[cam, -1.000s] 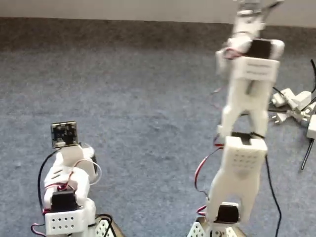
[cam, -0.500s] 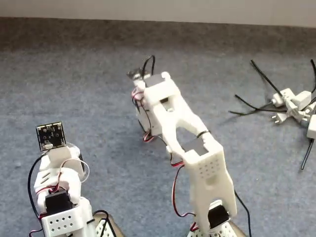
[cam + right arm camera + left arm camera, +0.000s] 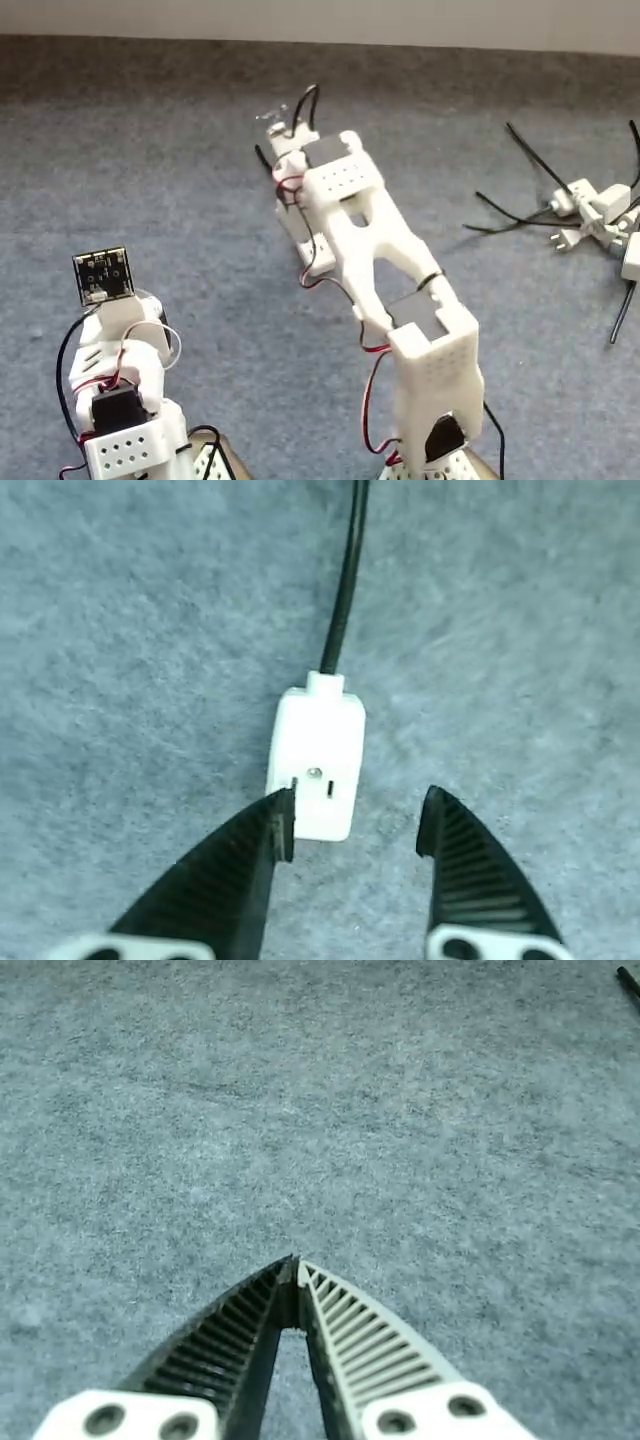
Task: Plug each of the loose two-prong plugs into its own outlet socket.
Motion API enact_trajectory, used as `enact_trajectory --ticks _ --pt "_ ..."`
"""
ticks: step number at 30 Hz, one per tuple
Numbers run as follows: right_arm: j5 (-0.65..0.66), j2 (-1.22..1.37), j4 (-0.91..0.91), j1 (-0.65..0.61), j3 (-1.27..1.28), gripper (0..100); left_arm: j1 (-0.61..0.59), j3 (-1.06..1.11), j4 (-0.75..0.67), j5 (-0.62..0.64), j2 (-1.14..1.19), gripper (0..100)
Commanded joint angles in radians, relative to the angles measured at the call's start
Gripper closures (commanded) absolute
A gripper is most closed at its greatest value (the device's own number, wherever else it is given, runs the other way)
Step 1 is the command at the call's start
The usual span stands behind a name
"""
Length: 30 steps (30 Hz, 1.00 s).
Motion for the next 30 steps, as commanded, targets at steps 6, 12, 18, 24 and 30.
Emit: enact_trajectory --ticks 6,12,18,24,30 --pt "0.020 -0.008 -0.097 0.084 0.101 80.7 -0.004 0.007 -0.020 -0.008 -0.002 99" --pt "0.014 0.021 -0.114 0.007 0.140 80.7 -0.004 0.007 -0.020 -0.008 -0.002 99" --pt "0.009 0.022 -0.111 -0.093 0.143 80.7 -0.004 0.007 -0.020 -0.008 -0.002 99" --pt "-0.058 0.024 -0.113 -0.203 0.143 80.7 -0.004 0.008 -0.020 -0.008 -0.002 99" --pt "-0.058 0.024 -0.104 -0.278 0.145 80.7 -0.004 0.008 -0.020 -0.008 -0.002 99"
